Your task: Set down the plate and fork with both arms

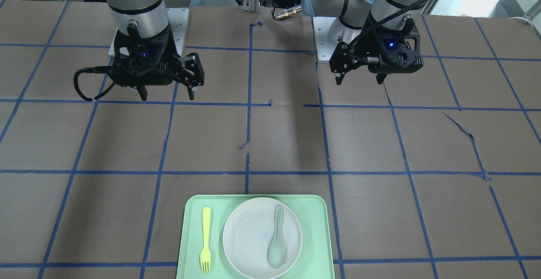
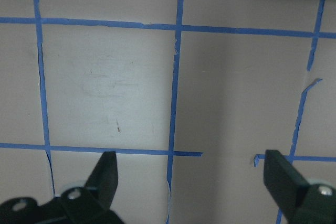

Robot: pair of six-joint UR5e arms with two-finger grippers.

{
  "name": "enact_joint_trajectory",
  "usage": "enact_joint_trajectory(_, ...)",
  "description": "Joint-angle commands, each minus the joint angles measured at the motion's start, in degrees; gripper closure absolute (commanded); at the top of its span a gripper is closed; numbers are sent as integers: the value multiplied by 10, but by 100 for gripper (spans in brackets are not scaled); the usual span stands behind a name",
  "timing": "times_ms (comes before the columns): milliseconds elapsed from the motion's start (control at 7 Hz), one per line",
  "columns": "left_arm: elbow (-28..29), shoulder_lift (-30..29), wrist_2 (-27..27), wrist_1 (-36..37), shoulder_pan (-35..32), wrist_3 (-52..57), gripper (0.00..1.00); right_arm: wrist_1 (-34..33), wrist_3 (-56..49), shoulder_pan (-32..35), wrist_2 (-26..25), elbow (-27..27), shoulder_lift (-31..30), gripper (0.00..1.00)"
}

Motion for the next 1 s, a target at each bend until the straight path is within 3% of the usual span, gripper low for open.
enact_joint_trajectory(0, 1, 2, -2, -3, -2, -3, 0, 1, -1, -11, 0, -1, -1, 0)
enact_joint_trajectory(286, 4, -6, 2, 3, -44, -1, 0, 4, 1, -14, 0, -2, -1, 0)
enact_joint_trajectory(857, 5, -1, 2, 4, -46, -2, 0, 4, 2, -12, 1, -1, -1, 0)
